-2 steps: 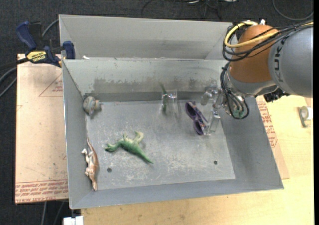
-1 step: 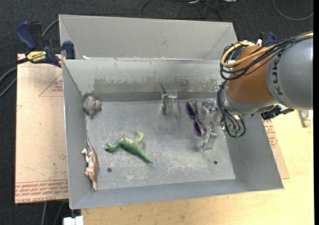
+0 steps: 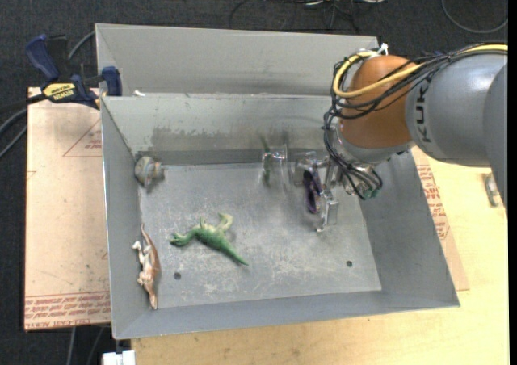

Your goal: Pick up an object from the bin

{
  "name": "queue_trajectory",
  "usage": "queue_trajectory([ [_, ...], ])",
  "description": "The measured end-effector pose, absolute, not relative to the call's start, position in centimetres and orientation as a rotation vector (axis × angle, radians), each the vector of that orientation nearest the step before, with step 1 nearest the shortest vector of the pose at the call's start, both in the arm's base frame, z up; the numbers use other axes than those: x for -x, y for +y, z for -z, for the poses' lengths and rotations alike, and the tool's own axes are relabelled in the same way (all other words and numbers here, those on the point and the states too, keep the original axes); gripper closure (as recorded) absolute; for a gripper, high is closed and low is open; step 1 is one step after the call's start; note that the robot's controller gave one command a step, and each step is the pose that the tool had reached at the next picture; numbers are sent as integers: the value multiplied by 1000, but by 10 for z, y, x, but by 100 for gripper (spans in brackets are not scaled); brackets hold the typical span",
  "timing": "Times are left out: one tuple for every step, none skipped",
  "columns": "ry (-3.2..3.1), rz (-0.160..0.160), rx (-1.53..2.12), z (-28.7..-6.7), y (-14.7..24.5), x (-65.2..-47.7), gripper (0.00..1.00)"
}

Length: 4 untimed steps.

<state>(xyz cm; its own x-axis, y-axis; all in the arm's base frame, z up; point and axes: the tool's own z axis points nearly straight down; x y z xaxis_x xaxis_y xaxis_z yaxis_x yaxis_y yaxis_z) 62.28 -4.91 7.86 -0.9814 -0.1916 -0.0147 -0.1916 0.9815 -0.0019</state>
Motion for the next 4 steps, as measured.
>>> queue_trajectory([
  [3109, -5, -340, -71, -103, -645, 100],
  [3110, -4, -339, -71, -102, -645, 100],
  [3103, -6, -348, -71, -99, -652, 100],
  [3109, -5, -320, -84, -98, -644, 100],
])
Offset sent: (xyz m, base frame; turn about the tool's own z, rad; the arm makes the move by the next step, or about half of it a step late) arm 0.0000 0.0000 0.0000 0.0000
